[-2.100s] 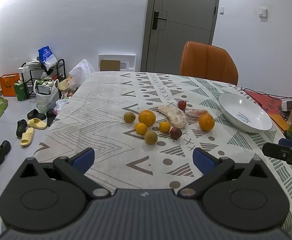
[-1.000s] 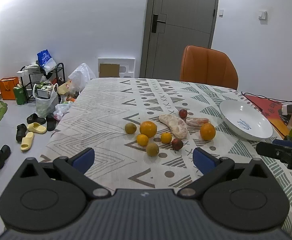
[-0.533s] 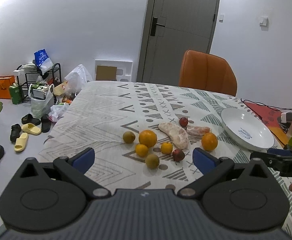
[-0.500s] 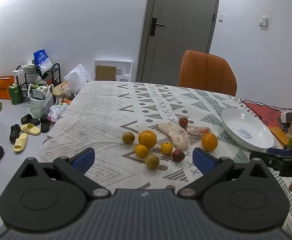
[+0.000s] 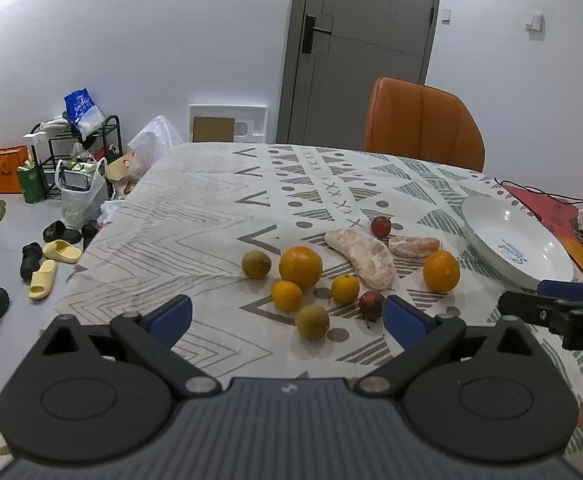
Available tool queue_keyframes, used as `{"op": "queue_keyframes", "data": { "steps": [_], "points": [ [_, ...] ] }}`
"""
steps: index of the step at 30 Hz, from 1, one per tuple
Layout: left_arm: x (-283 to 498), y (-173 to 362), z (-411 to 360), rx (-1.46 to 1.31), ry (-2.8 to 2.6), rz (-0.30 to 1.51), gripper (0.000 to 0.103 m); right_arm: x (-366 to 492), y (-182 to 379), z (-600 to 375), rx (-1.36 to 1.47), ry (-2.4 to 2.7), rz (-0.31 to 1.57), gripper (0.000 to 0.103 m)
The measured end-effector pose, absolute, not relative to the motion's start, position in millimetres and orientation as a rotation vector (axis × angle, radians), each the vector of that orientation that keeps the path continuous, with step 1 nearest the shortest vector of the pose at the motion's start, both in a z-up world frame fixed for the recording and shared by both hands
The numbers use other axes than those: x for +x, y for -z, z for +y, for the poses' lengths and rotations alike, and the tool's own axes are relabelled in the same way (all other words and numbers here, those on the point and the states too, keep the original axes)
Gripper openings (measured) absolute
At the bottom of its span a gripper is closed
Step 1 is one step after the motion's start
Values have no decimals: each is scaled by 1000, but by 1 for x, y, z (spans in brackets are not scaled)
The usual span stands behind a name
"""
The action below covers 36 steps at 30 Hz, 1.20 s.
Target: Organize fruits
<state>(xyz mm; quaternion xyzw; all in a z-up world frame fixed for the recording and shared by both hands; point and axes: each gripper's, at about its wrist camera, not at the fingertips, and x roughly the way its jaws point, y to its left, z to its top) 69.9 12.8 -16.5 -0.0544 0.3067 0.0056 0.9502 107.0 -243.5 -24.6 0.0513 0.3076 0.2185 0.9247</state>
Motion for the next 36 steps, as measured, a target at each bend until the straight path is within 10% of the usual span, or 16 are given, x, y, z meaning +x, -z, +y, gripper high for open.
{"op": "queue_keyframes", "data": {
  "steps": [15, 23, 36],
  "points": [
    [102, 44, 10, -140, 41, 696, 72, 127, 39, -223, 93, -502, 679, 95],
    [114, 58, 10, -180, 83, 734, 23, 137, 43, -206, 122, -559, 717, 78],
    [109, 54, 29, -207, 71, 732, 23, 150, 52, -166, 113, -662, 766, 51]
  ]
}}
